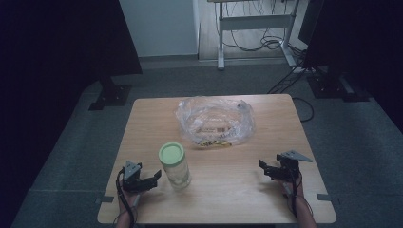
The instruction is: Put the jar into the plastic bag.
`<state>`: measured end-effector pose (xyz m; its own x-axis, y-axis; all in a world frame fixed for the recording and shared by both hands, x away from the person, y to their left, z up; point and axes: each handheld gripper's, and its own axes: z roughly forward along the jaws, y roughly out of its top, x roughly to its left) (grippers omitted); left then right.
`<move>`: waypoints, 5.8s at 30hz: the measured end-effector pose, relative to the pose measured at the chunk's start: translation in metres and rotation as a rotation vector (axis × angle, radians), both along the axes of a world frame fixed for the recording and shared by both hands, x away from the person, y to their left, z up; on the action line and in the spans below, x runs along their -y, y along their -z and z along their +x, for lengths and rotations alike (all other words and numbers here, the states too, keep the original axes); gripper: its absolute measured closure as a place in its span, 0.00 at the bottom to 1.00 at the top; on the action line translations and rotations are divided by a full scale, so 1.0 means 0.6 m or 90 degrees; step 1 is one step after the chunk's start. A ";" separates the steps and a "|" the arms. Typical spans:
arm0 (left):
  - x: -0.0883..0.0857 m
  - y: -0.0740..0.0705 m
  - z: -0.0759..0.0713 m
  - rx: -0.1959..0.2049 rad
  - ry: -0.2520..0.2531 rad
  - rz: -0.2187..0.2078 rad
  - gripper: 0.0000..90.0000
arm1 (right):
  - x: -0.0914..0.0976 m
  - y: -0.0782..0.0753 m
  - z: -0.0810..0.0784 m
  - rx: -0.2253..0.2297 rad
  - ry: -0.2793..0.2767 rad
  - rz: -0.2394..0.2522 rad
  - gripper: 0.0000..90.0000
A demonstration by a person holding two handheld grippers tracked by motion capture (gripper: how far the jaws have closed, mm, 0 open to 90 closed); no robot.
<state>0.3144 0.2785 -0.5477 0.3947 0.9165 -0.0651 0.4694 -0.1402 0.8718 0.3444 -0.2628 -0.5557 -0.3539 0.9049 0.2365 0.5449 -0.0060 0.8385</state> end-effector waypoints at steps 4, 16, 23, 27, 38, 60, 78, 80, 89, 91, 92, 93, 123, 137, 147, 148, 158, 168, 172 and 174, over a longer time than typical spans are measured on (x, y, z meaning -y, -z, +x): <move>0.002 0.000 0.003 -0.010 -0.010 0.007 0.07 | -0.003 0.000 0.000 0.002 0.000 -0.012 0.12; 0.012 0.001 0.004 -0.014 -0.005 0.022 0.07 | -0.003 0.000 0.001 -0.005 0.011 -0.017 0.11; 0.013 0.001 0.004 -0.013 -0.003 0.023 0.07 | -0.005 0.000 0.001 -0.006 0.017 -0.023 0.11; 0.013 0.001 0.004 -0.014 -0.004 0.022 0.07 | -0.005 0.000 0.002 -0.007 0.020 -0.023 0.11; 0.010 -0.009 0.001 -0.008 -0.007 0.004 0.07 | -0.006 0.000 0.003 -0.012 0.015 -0.027 0.12; 0.005 -0.070 -0.030 0.027 0.041 0.002 0.06 | -0.008 0.000 0.002 -0.011 0.026 -0.035 0.10; 0.017 -0.116 -0.059 0.035 0.112 0.005 0.05 | -0.008 0.000 0.003 -0.017 0.033 -0.036 0.10; 0.025 -0.117 -0.060 0.035 0.123 0.014 0.04 | -0.008 0.000 0.003 -0.017 0.032 -0.038 0.10; 0.053 -0.117 -0.059 0.026 0.152 0.039 0.03 | -0.010 0.000 0.004 -0.018 0.032 -0.046 0.09; 0.058 -0.123 -0.061 0.027 0.154 0.042 0.03 | -0.010 0.000 0.004 -0.016 0.035 -0.047 0.09; 0.060 -0.126 -0.062 0.030 0.156 0.041 0.03 | -0.010 0.000 0.003 -0.017 0.035 -0.047 0.09; 0.062 -0.130 -0.063 0.033 0.159 0.036 0.03 | -0.011 0.000 0.003 -0.019 0.033 -0.048 0.09; 0.163 -0.192 -0.010 0.039 0.206 0.086 0.01 | -0.012 0.001 0.005 -0.034 0.018 -0.050 0.09; 0.167 -0.184 0.000 0.064 0.193 0.042 0.12 | -0.013 0.001 0.005 -0.033 0.019 -0.058 0.09; 0.166 -0.188 0.002 0.055 0.204 0.049 0.12 | -0.014 0.001 0.005 -0.034 0.016 -0.058 0.09; 0.166 -0.188 0.001 0.055 0.203 0.048 0.12 | -0.014 0.001 0.005 -0.033 0.016 -0.059 0.09; 0.167 -0.191 0.000 0.059 0.193 0.036 0.12 | -0.012 0.001 0.005 -0.034 0.018 -0.052 0.09; 0.173 -0.207 -0.001 0.063 0.185 0.026 0.12 | -0.008 0.001 0.004 -0.036 0.025 -0.039 0.09; 0.177 -0.210 0.001 0.063 0.184 0.033 0.12 | -0.007 0.001 0.004 -0.037 0.023 -0.033 0.09; 0.181 -0.211 0.001 0.064 0.186 0.034 0.12 | -0.007 0.002 0.005 -0.039 0.019 -0.032 0.09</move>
